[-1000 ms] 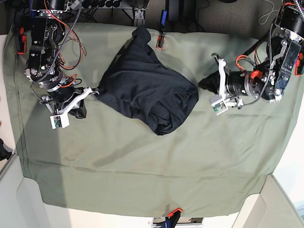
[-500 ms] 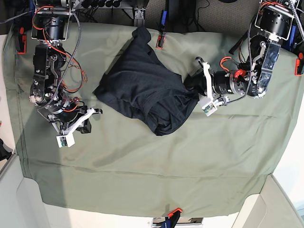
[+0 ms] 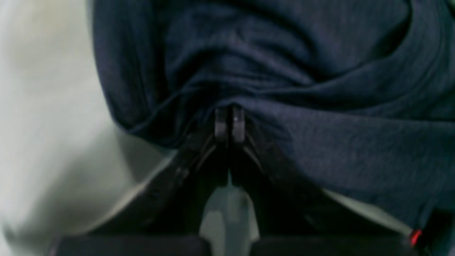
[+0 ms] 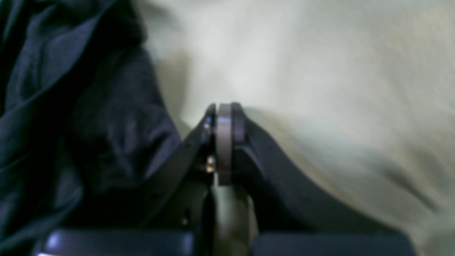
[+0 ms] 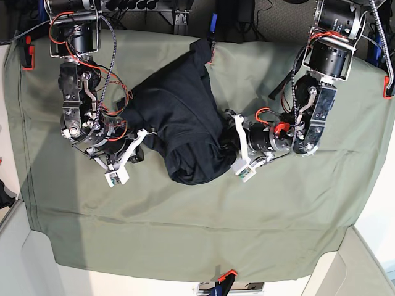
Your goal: Fold the T-shirt properly
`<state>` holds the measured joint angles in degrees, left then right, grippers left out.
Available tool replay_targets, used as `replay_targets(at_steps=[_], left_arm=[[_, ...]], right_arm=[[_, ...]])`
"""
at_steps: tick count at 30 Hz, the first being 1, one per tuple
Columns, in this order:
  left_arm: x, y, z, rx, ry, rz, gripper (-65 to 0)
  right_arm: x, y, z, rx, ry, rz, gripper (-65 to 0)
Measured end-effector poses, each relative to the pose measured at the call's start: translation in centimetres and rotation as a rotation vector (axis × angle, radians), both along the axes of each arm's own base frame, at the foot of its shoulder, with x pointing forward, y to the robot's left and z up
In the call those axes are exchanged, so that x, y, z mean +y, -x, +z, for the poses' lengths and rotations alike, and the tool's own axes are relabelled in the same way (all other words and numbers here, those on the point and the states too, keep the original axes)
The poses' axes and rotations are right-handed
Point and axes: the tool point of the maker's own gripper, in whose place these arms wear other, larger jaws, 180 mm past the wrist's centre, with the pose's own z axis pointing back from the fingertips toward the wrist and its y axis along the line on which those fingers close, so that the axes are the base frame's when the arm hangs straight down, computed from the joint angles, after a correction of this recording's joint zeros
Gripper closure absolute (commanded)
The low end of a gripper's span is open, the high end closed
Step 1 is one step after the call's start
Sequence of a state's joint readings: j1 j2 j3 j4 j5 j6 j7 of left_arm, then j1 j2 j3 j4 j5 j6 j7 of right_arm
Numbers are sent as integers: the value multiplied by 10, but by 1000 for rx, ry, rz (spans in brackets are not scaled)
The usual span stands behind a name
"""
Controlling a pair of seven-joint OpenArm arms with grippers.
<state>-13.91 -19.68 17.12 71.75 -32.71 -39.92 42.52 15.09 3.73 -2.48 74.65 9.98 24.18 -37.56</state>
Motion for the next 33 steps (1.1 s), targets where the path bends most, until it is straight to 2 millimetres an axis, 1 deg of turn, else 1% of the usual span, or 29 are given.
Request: replay_targets(at_steps=[2, 6, 9, 12, 15, 17, 20, 22, 23, 26, 28, 30, 33], left_arm=[[-9, -8, -2, 3, 0, -18, 0], [-24, -28, -1, -2, -23, -54, 0], [-32, -42, 1, -5, -68, -93, 0], [-39, -51, 3, -7, -103, -128, 0], [-43, -53, 2, -1, -133, -159, 0], [-41, -47, -2, 33, -162, -174, 0], [-38, -34, -5, 136, -157, -169, 0], [-28, -25, -4, 189, -115, -157, 0], [-19, -21, -3, 200, -98, -144, 0], [26, -9, 0, 208, -126, -114, 0], [53, 2, 3, 204, -174, -114, 0], [66, 15, 4, 200, -199, -128, 0], [76, 33, 8, 183, -237, -170, 0]], right_arm=[[-4, 0, -2, 3, 17, -2, 0], [-1, 2, -3, 14, 13, 2, 0], [-2, 4, -5, 31, 23, 6, 0], [-4, 5, -6, 46, 27, -10, 0], [-8, 6, -5, 53, 37, -16, 0], [-15, 7, -5, 65, 48, -24, 0], [-31, 12, -4, 54, 68, -52, 0], [-42, 21, -5, 55, 85, -64, 0], [-42, 28, -6, 56, 81, -62, 0], [-37, 48, -8, 58, 55, -61, 0], [-29, 60, -10, 63, 12, -59, 0], [-24, 69, -12, 72, -7, -55, 0], [-19, 81, -14, 84, -41, -56, 0]])
